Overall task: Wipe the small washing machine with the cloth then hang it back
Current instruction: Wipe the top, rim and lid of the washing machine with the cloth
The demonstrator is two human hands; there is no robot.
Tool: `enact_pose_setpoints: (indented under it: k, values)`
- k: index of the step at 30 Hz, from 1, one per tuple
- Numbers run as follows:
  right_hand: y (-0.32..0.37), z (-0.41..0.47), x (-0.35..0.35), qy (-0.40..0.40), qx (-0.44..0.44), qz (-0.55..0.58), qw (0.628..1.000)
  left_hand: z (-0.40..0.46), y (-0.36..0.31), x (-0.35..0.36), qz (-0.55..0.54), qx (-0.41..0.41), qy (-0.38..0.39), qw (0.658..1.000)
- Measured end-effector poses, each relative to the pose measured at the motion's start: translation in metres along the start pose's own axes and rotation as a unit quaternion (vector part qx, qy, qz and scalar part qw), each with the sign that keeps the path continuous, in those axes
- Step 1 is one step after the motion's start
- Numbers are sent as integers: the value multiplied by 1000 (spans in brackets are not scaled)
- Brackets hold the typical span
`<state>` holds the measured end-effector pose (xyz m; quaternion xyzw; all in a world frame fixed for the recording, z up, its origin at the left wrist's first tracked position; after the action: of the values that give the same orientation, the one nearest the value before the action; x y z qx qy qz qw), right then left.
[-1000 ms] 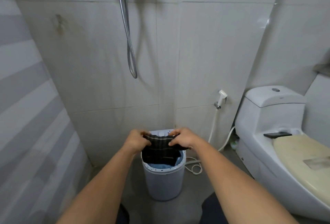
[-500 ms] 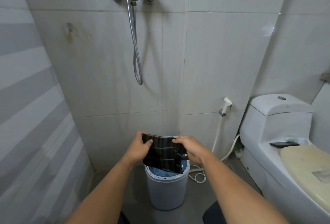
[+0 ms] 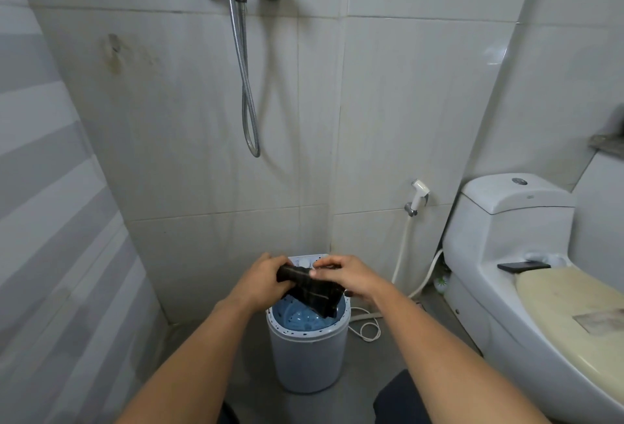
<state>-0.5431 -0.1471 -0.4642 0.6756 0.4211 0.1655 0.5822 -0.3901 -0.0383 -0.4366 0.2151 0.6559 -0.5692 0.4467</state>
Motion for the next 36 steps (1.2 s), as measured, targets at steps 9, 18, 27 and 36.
enact_pose_setpoints:
  k: [9, 18, 27, 36]
  values:
    - [25, -12, 6, -16, -71, -68, 995, -12, 14, -26, -145, -100, -113, 978]
    - [44, -44, 32, -33, -138, -5, 990, -57, -5, 3, -617, -231, -31, 752]
    - [3, -60, 63, 158, 82, 286, 941, -63, -3, 17, -587, -201, -67, 781]
    - [-72, -31, 97, 253, 146, 469, 833, -32, 67, 80, -480, -294, -14, 827]
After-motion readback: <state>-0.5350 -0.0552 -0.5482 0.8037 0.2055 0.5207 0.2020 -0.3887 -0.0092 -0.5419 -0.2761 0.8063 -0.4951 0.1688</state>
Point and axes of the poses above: each hand's wrist, its own z-axis towards the middle knuckle, its own x-axis out of the palm, y = z × x, the point moved 8 cm from there along z, towards the middle knuckle, and after that the axes turned 1 degree about y, right-handed, at the moved point
